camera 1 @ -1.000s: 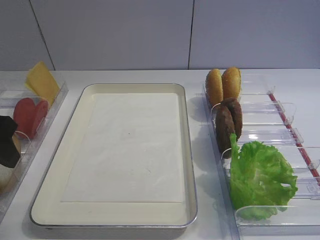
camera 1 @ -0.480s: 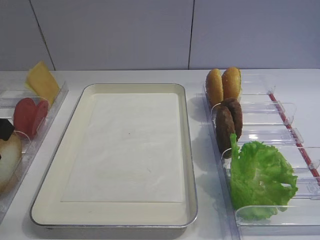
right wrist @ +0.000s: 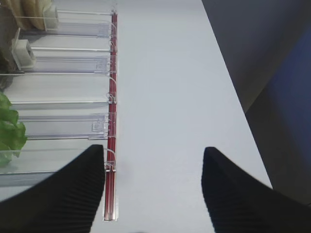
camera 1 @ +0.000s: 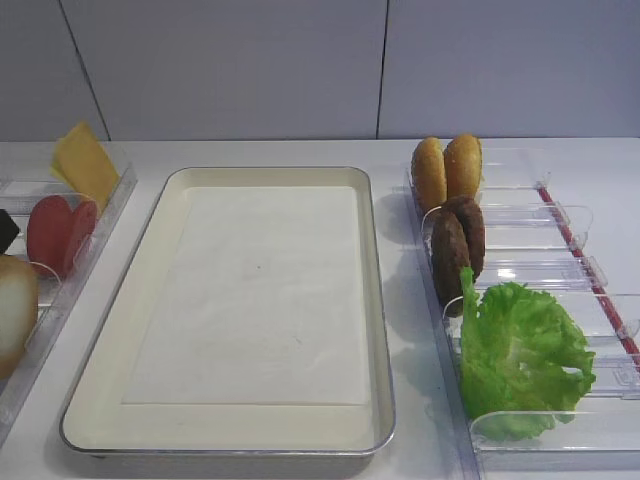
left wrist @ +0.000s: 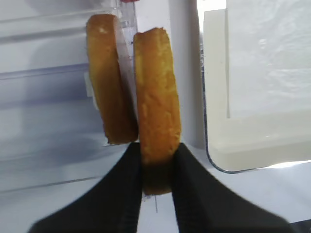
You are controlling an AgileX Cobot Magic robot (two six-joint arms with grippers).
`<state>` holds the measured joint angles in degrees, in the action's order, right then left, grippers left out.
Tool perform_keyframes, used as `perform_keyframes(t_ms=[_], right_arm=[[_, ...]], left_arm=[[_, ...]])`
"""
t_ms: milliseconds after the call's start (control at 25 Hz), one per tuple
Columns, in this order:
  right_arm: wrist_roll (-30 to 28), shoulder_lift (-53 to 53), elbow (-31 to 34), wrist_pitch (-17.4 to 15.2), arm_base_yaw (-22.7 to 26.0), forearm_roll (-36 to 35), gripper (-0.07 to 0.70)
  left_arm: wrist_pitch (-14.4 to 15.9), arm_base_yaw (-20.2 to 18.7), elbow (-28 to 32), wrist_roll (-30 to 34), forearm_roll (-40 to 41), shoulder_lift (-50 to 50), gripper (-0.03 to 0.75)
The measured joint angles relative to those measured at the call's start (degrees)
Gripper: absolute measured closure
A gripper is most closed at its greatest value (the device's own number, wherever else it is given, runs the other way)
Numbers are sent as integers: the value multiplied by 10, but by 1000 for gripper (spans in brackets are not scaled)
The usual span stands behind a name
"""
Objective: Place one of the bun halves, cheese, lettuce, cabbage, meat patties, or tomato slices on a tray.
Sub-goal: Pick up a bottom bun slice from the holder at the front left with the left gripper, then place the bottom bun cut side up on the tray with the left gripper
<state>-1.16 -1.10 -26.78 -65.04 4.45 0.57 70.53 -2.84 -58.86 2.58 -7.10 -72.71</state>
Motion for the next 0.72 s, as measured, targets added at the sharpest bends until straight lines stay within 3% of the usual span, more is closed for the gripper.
perform_keyframes(t_ms=[200,520,720], right_arm=[[1,0,0,0,0,0,201],[1,0,0,1,0,0,208],[1,0,0,1,0,0,212]], left_arm=[[1,0,0,24,-58,26,594],[1,-1,-1,175,-297,-17,594],[-9,-48,-1,235,-325,-86,594]])
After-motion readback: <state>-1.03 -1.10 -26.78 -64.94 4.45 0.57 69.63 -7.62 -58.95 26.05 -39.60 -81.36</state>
